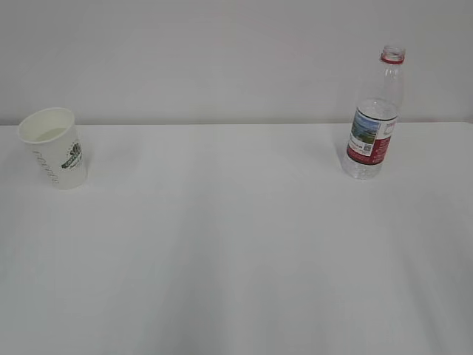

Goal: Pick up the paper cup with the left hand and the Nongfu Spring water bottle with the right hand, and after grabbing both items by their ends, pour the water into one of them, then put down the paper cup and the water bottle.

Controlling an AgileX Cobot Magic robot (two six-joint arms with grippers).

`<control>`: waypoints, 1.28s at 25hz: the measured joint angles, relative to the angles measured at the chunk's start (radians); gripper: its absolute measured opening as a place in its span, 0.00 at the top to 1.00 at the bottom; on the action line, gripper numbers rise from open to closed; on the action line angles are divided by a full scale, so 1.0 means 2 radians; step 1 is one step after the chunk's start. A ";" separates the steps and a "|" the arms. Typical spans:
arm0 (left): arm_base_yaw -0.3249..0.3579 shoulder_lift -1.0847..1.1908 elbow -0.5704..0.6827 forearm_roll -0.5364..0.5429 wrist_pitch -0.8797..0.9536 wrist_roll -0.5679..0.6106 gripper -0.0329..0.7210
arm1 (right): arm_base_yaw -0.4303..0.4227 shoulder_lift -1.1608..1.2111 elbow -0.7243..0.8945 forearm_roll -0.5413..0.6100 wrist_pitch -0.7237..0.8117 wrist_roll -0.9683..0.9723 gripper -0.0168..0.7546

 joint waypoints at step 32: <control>0.000 -0.011 0.051 -0.024 0.110 0.004 0.26 | 0.000 -0.064 -0.016 -0.014 0.301 0.049 0.21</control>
